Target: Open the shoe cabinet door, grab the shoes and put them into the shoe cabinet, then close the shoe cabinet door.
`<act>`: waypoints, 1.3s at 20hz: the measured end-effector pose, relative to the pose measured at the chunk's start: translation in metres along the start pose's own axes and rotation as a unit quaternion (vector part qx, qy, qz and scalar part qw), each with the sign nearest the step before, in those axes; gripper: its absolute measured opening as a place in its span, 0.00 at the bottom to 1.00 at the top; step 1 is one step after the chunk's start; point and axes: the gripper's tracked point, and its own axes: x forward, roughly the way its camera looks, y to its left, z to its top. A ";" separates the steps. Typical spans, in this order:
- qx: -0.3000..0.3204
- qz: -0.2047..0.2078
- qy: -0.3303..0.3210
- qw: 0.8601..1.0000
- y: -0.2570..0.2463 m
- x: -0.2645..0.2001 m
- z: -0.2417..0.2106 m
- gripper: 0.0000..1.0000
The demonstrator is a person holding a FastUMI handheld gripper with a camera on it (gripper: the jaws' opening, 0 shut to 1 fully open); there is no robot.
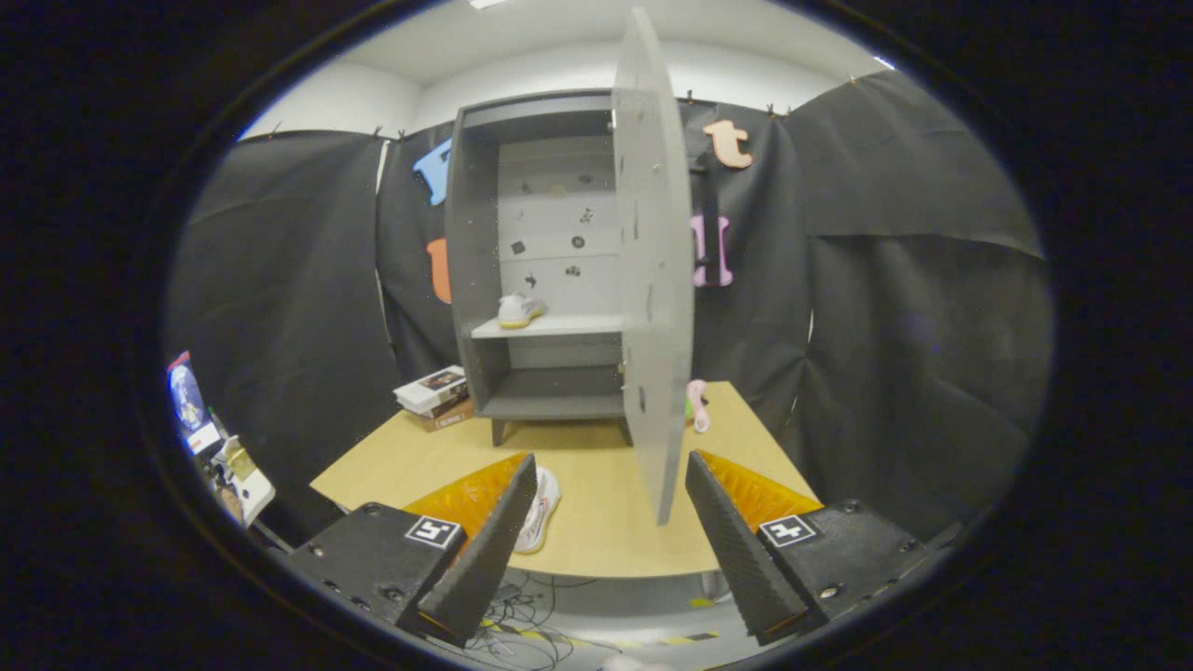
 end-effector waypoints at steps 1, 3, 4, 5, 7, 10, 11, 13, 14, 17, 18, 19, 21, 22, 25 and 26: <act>-0.003 0.009 0.012 1.000 0.020 0.010 -0.015 1.00; -0.011 0.029 0.031 0.999 0.057 0.034 -0.042 1.00; -0.013 0.037 0.042 0.998 0.072 0.048 -0.054 1.00; -0.014 0.047 0.055 0.997 0.088 0.062 -0.069 1.00; -0.009 0.061 0.073 0.995 0.111 0.095 -0.092 1.00; 0.002 0.067 0.106 0.992 0.132 0.146 -0.124 1.00; 0.004 0.067 0.113 0.991 0.135 0.162 -0.130 1.00; 0.000 0.061 0.121 0.991 0.135 0.194 -0.141 1.00; -0.001 0.060 0.130 0.990 0.136 0.207 -0.149 1.00; 0.006 0.055 0.151 0.987 0.141 0.243 -0.164 1.00; 0.005 0.053 0.157 0.986 0.142 0.253 -0.168 1.00; 0.003 0.054 0.162 0.985 0.145 0.263 -0.170 1.00; 0.008 0.051 0.172 0.984 0.147 0.279 -0.175 1.00; 0.012 0.046 0.176 0.983 0.145 0.287 -0.177 1.00; 0.010 0.047 0.188 0.981 0.148 0.307 -0.183 1.00; 0.003 0.051 0.195 0.980 0.150 0.310 -0.187 1.00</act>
